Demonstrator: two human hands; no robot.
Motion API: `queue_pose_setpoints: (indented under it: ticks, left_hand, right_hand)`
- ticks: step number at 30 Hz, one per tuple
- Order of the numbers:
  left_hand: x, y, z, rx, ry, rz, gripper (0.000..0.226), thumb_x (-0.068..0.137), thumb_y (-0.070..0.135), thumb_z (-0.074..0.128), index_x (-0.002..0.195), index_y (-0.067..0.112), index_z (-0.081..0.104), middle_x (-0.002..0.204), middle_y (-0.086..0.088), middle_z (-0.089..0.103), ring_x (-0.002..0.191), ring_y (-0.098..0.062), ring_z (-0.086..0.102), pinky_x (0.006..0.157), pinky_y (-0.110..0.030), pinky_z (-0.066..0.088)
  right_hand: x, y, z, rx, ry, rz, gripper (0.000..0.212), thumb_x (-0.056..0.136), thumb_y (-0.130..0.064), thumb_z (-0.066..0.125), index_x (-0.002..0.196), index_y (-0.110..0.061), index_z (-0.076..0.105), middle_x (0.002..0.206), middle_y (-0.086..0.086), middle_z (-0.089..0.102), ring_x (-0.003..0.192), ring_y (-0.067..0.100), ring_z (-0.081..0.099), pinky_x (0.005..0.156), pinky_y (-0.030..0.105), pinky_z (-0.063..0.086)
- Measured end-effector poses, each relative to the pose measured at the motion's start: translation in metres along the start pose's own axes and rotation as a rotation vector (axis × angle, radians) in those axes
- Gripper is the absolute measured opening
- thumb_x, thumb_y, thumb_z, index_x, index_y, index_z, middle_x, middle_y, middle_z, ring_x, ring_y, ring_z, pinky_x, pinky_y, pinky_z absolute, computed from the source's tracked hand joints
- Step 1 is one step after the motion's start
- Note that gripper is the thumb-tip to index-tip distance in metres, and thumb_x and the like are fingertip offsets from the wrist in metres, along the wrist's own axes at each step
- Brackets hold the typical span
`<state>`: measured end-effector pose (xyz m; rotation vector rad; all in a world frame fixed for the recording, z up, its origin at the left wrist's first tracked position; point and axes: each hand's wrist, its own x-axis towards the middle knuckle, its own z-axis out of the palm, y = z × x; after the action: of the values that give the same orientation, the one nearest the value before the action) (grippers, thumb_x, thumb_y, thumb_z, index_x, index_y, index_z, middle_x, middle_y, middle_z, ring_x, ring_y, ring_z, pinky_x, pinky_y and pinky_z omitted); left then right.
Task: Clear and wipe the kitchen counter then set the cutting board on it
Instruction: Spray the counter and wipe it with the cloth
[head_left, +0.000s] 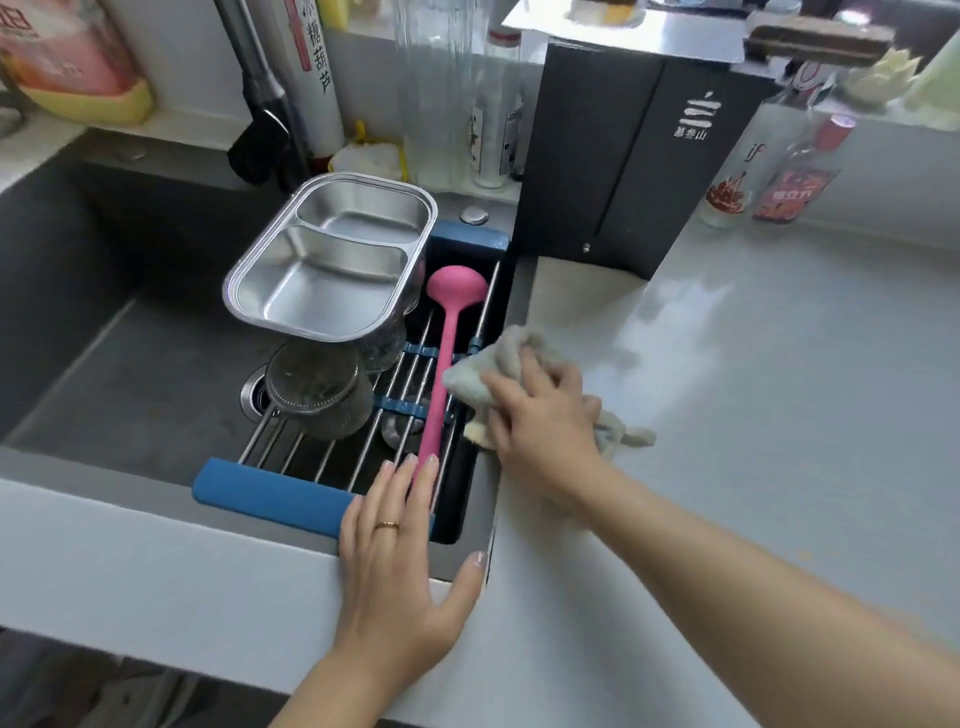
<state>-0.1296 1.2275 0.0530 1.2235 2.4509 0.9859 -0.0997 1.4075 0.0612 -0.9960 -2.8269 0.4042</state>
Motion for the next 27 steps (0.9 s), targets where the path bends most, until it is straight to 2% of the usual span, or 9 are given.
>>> queue_pose_setpoints:
  ticks: [3,5,10,13,15,17,20,23,27]
  left_hand:
    - [-0.002,-0.001,-0.002,-0.063,0.033,0.054,0.074,0.076,0.061,0.033,0.136,0.02,0.016,0.146,-0.004,0.027,0.138,-0.022,0.021,0.112,-0.054,0.02]
    - [-0.003,0.0,-0.003,-0.106,0.044,0.085,0.075,0.08,0.069,0.017,0.136,0.019,0.017,0.146,-0.007,0.028,0.138,-0.025,0.022,0.11,-0.057,0.02]
    - [-0.008,0.007,0.002,-0.074,0.012,0.09,0.08,0.076,0.076,0.006,0.137,0.025,0.017,0.148,-0.007,0.028,0.139,-0.024,0.019,0.112,-0.053,0.013]
    - [-0.012,0.022,0.014,0.048,-0.043,0.074,0.084,0.073,0.075,0.018,0.138,0.022,0.029,0.148,-0.011,0.031,0.139,-0.025,0.019,0.111,-0.052,0.01]
    - [-0.017,0.041,0.028,0.132,-0.096,0.081,0.081,0.07,0.067,0.026,0.137,0.022,0.034,0.148,-0.012,0.031,0.14,-0.028,0.017,0.111,-0.052,0.008]
    - [-0.023,0.061,0.045,0.164,-0.145,0.107,0.081,0.067,0.064,0.027,0.137,0.023,0.033,0.149,-0.012,0.03,0.141,-0.028,0.015,0.112,-0.051,0.007]
    - [-0.031,0.088,0.071,0.209,-0.204,0.134,0.084,0.065,0.065,0.022,0.138,0.026,0.027,0.152,-0.009,0.024,0.142,-0.026,0.009,0.113,-0.05,0.005]
    - [-0.035,0.105,0.09,0.272,-0.204,0.142,0.085,0.063,0.066,0.019,0.139,0.028,0.024,0.153,-0.008,0.021,0.143,-0.026,0.006,0.113,-0.05,0.005]
    - [-0.043,0.113,0.095,0.32,-0.184,0.096,0.086,0.063,0.066,0.019,0.139,0.027,0.024,0.152,-0.009,0.023,0.142,-0.028,0.008,0.112,-0.052,0.007]
  right_hand:
    - [-0.069,-0.023,0.001,-0.052,0.048,-0.038,0.034,0.071,-0.037,0.069,0.104,-0.028,0.067,0.129,0.012,0.06,0.098,0.042,0.057,0.061,0.045,0.048]
    - [-0.101,-0.033,0.004,-0.1,0.037,-0.007,0.037,0.063,-0.043,0.074,0.098,-0.031,0.069,0.117,0.007,0.068,0.083,0.033,0.065,0.05,0.036,0.049]
    - [-0.148,-0.032,-0.006,0.077,0.058,0.009,0.028,0.072,-0.038,0.055,0.096,-0.031,0.069,0.109,-0.004,0.072,0.071,0.023,0.065,0.047,0.033,0.052]
    - [-0.168,0.02,-0.031,0.243,0.257,0.131,0.035,0.076,-0.028,0.048,0.105,-0.022,0.066,0.112,-0.001,0.07,0.084,0.031,0.063,0.063,0.044,0.054]
    - [-0.183,0.082,-0.053,0.239,0.322,0.29,0.036,0.08,-0.025,0.05,0.113,-0.017,0.063,0.117,0.004,0.067,0.099,0.035,0.06,0.083,0.046,0.047]
    - [-0.203,0.152,-0.073,0.201,0.38,0.44,0.033,0.087,-0.026,0.053,0.117,-0.014,0.061,0.122,0.011,0.064,0.111,0.034,0.057,0.093,0.045,0.039]
    - [-0.236,0.228,-0.089,0.103,0.187,0.67,0.037,0.093,-0.042,0.039,0.129,-0.044,0.044,0.15,0.001,0.036,0.133,0.028,0.03,0.106,0.045,0.022]
    - [-0.25,0.255,-0.08,-0.019,0.079,0.578,0.048,0.087,-0.058,0.034,0.134,-0.056,0.024,0.159,-0.003,0.004,0.143,0.022,-0.003,0.112,0.047,0.002]
    - [-0.238,0.218,-0.056,0.008,0.057,0.535,0.084,0.069,-0.075,0.023,0.144,-0.039,0.01,0.157,0.011,-0.012,0.144,0.028,-0.013,0.116,0.046,-0.007]
